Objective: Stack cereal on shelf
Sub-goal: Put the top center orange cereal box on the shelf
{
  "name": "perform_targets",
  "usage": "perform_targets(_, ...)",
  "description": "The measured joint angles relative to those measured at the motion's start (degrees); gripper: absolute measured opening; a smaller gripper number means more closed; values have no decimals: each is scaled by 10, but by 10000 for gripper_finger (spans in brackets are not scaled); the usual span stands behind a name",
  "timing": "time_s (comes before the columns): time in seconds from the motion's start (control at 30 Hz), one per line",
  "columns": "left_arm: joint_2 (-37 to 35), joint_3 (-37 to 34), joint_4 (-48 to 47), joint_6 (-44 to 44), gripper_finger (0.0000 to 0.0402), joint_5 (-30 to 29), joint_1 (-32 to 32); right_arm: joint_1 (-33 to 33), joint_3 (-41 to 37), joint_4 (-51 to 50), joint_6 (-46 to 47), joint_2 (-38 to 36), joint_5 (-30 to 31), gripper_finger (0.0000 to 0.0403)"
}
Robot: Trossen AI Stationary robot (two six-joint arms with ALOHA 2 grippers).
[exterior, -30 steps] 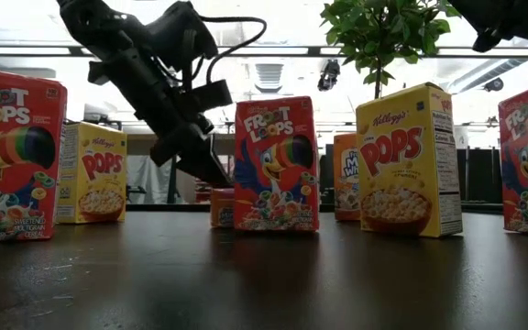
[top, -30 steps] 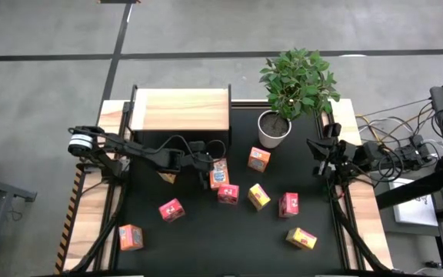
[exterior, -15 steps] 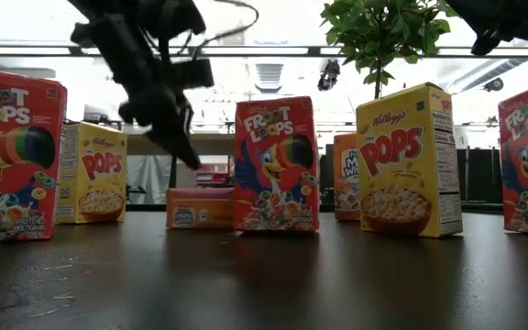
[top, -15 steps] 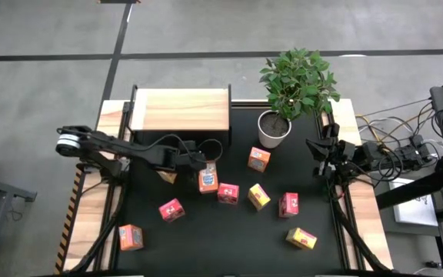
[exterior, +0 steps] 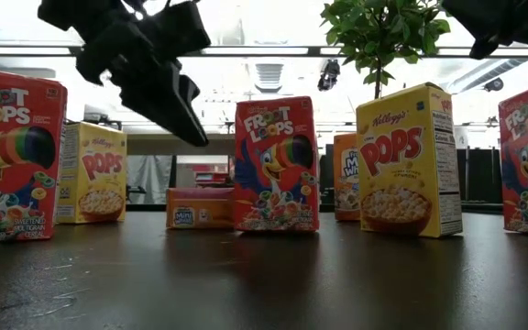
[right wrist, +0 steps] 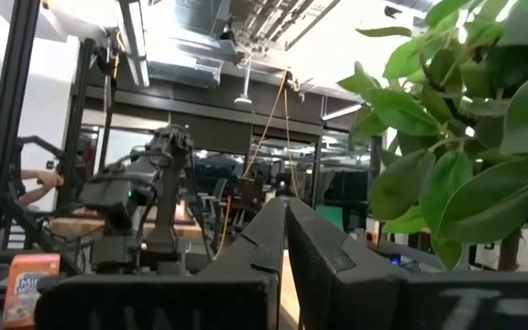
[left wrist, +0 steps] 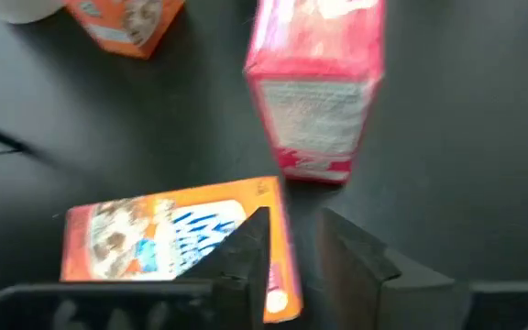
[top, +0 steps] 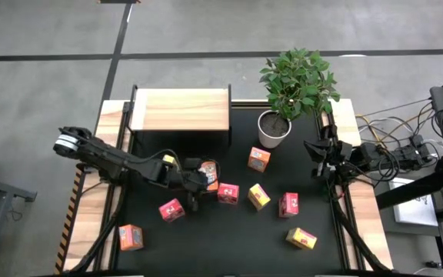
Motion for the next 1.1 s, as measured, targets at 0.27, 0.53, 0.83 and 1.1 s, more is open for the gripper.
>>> perform_targets(0.27, 46, 0, 29, -3, 203, -6, -4, 0, 0, -6, 0, 0, 0, 9)
perform_targets(0.53, 70, -2, 33, 4, 217, -7, -3, 0, 0, -6, -4, 0, 0, 9)
perform_targets(0.83, 92, -2, 34, 18, 144, -13, -3, 0, 0, -7, -5, 0, 0, 9)
perform_targets(1.1, 96, -2, 39, 15, 49, -24, -2, 0, 0, -14, -5, 0, 0, 9)
